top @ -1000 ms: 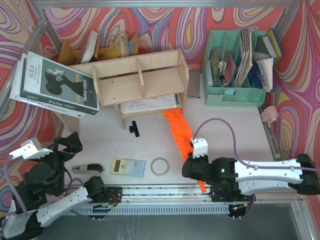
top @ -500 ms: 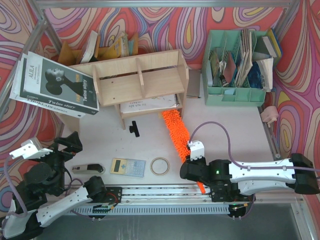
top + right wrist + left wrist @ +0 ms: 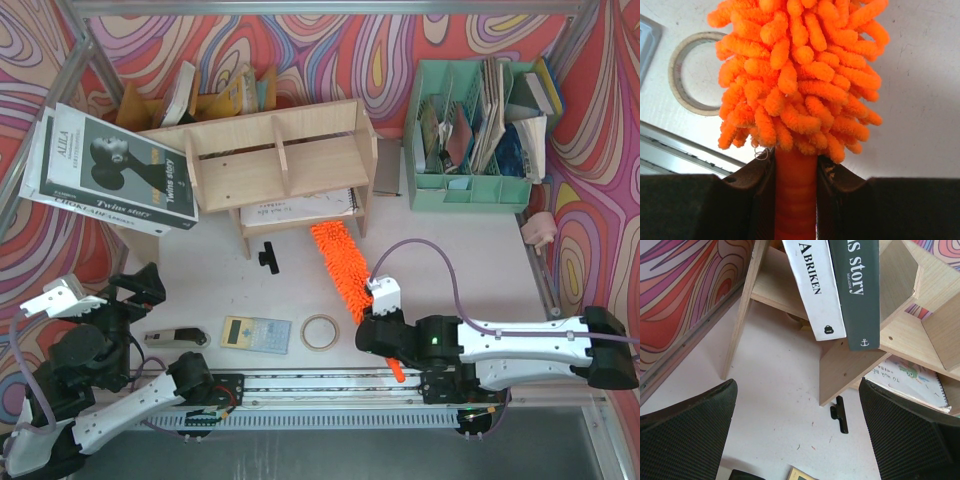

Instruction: Dust the bookshelf with a duster

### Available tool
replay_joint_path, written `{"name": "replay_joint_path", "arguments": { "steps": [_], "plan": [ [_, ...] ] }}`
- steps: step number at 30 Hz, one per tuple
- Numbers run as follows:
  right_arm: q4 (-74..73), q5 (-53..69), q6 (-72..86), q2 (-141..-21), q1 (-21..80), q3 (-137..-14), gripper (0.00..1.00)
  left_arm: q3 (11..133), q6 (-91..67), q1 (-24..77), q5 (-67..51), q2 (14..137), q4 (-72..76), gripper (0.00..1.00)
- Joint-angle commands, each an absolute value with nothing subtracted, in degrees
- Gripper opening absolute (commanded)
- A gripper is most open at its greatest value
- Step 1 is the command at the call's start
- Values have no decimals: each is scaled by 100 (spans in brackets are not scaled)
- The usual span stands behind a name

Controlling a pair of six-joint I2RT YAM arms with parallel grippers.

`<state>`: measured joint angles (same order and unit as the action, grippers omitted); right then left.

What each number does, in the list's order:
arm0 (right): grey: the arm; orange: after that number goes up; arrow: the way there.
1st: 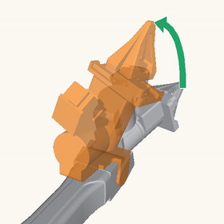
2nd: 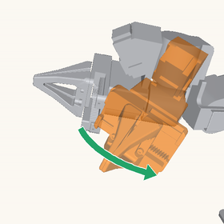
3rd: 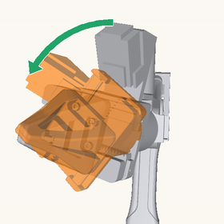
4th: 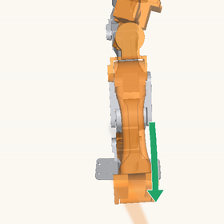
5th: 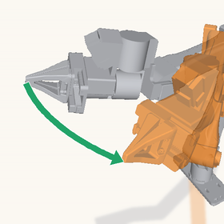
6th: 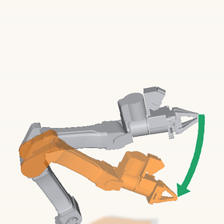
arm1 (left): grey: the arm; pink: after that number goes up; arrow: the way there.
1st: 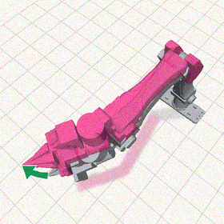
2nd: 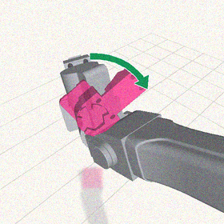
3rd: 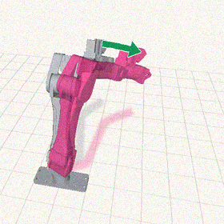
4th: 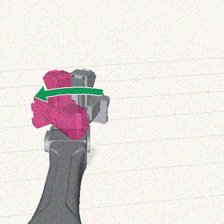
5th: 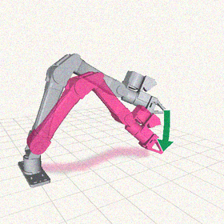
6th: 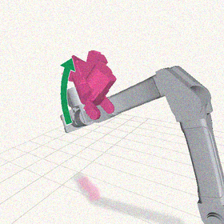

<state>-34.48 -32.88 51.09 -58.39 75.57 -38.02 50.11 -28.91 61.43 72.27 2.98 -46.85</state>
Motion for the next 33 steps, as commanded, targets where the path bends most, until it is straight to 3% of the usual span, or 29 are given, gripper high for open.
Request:
{"name": "replay_joint_path", "arguments": {
  "steps": [1, 14, 33],
  "plan": [
    [-2720, -3365, 5052, -5935, 7448, -3499, 0, 4939, -2822, 6161, 7286, 306, -4676, 99],
    [-2600, -3243, 4611, -5691, 7240, -3578, 0, 4937, -2839, 6161, 7278, 319, -4685, 99],
    [-872, -1613, 3066, -6759, 7247, -3885, 0, 4943, -2865, 6162, 7284, 318, -4720, 99]
  ]
}}
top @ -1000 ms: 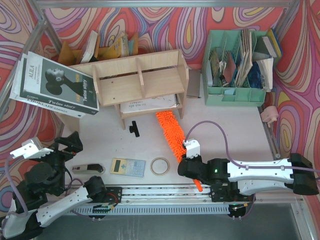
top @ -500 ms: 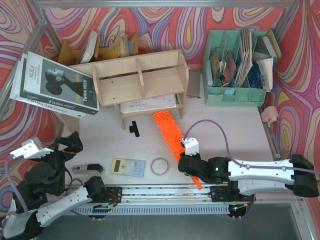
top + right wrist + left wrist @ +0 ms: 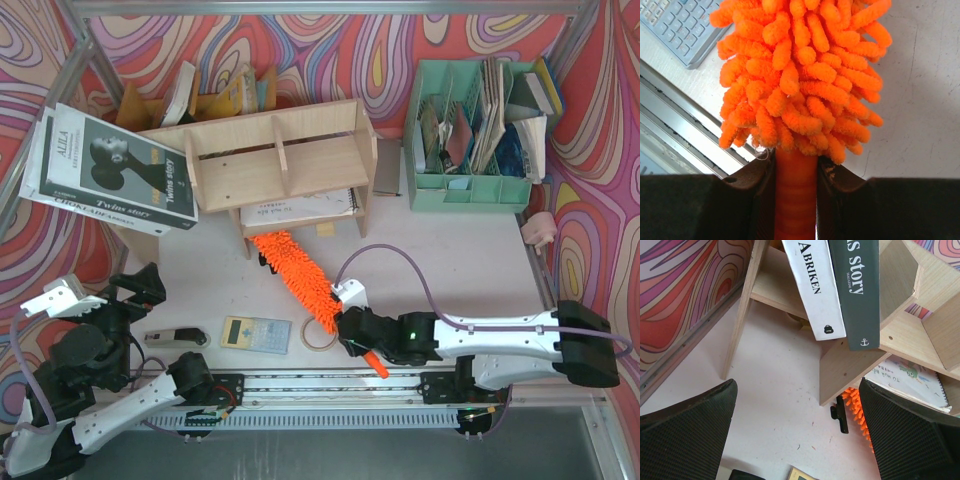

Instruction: Dust the bookshelf with a duster

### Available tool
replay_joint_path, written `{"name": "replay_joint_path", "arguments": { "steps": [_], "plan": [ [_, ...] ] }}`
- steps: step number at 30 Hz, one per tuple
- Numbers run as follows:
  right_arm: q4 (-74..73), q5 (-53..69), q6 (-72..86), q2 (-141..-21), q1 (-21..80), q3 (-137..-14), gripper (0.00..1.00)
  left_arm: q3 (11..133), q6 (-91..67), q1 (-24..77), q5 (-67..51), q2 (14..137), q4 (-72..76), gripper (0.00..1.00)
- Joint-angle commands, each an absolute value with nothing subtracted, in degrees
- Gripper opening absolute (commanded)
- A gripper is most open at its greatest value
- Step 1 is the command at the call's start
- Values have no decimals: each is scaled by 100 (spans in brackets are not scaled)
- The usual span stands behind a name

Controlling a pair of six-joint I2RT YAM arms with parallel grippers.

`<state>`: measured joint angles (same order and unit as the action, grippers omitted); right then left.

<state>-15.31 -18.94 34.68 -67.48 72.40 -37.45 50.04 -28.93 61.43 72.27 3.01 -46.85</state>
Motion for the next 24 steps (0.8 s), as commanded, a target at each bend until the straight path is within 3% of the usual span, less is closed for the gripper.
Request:
{"name": "replay_joint_path", "arguments": {
  "steps": [1, 14, 24],
  "plan": [
    [-871, -1591, 3072, -6764, 7248, -3869, 0, 4942, -2865, 6161, 7278, 317, -4720, 99],
    [-1279, -1914, 3409, -7035, 7242, -3654, 0, 4939, -2874, 6161, 7277, 338, -4727, 99],
    [-1292, -2089, 3164, -6270, 7291, -3931, 0, 4934, -2856, 6163, 7286, 337, -4710, 99]
  ]
}}
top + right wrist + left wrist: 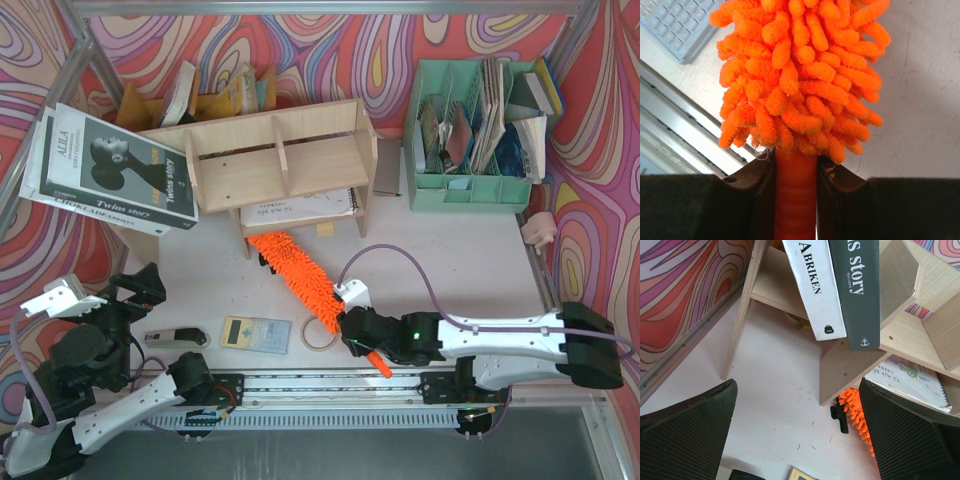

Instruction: Dust the bookshelf with a duster

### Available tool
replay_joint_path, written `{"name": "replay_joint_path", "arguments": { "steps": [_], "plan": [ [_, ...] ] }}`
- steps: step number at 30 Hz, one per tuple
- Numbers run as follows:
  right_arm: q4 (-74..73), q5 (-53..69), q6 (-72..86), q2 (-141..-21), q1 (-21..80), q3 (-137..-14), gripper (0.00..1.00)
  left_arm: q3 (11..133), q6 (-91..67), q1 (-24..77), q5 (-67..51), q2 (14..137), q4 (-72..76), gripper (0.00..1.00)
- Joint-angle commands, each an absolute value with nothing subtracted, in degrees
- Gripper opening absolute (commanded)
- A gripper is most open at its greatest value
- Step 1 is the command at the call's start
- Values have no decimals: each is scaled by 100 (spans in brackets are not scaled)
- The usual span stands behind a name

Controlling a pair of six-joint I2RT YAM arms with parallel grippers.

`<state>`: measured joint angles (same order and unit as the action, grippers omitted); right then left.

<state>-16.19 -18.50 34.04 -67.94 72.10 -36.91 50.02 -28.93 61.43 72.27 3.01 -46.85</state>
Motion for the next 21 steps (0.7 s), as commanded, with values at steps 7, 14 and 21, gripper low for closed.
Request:
{"name": "replay_joint_path", "arguments": {
  "steps": [7, 14, 21],
  "plan": [
    [-1542, -2069, 3423, -6430, 7290, -3696, 0, 4939, -2856, 6161, 7295, 328, -4702, 99],
    [-1514, -2086, 3474, -6527, 7303, -3580, 0, 4918, -2831, 6161, 7317, 375, -4676, 99],
    [-1755, -2281, 3231, -6249, 7312, -4050, 0, 4931, -2849, 6161, 7317, 392, -4698, 99]
  ]
}}
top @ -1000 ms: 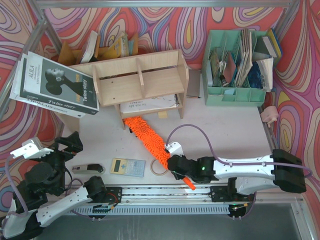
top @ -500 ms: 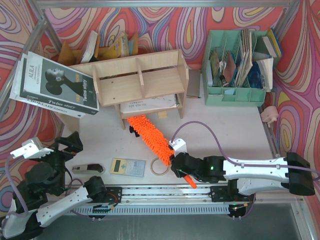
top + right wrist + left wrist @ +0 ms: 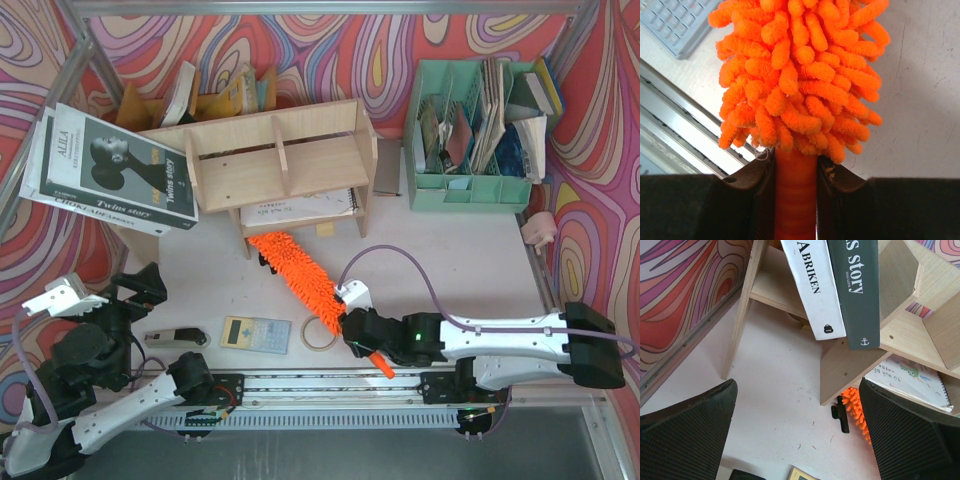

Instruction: Dust the bookshelf with a duster

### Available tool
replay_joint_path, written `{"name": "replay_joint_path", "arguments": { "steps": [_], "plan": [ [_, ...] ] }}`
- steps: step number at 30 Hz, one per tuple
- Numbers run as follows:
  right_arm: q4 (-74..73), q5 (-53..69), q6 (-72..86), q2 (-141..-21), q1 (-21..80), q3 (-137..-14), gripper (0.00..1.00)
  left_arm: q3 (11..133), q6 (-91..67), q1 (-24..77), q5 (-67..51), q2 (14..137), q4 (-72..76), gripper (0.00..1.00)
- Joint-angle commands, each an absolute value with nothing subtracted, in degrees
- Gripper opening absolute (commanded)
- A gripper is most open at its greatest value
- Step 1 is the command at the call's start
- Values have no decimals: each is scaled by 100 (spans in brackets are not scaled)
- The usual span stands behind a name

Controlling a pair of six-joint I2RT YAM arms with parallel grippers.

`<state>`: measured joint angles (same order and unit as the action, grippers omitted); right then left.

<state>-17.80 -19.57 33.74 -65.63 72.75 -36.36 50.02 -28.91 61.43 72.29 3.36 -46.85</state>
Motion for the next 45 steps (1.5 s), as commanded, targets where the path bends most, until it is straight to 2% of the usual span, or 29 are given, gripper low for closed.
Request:
{"name": "replay_joint_path", "arguments": {
  "steps": [1, 13, 25, 34, 45],
  "plan": [
    [-1746, -2305, 3236, -6151, 7309, -4055, 0, 4935, -2863, 6161, 7321, 385, -4709, 98],
    [-1425, -2451, 3589, -6381, 7310, -3337, 0, 4929, -2837, 6166, 7291, 376, -4683, 98],
    [-1610, -2647, 3275, -5970, 7311, -3912, 0, 4945, -2847, 6161, 7288, 546, -4709, 98],
    [-1247, -2334, 3443, -6665, 7310, -3572, 0, 4951, -2840, 6161, 7277, 598, -4708, 99],
    [-851, -1971, 3132, -7013, 7311, -3967, 0, 4950, -2872, 6161, 7280, 562, -4737, 99]
  ]
}}
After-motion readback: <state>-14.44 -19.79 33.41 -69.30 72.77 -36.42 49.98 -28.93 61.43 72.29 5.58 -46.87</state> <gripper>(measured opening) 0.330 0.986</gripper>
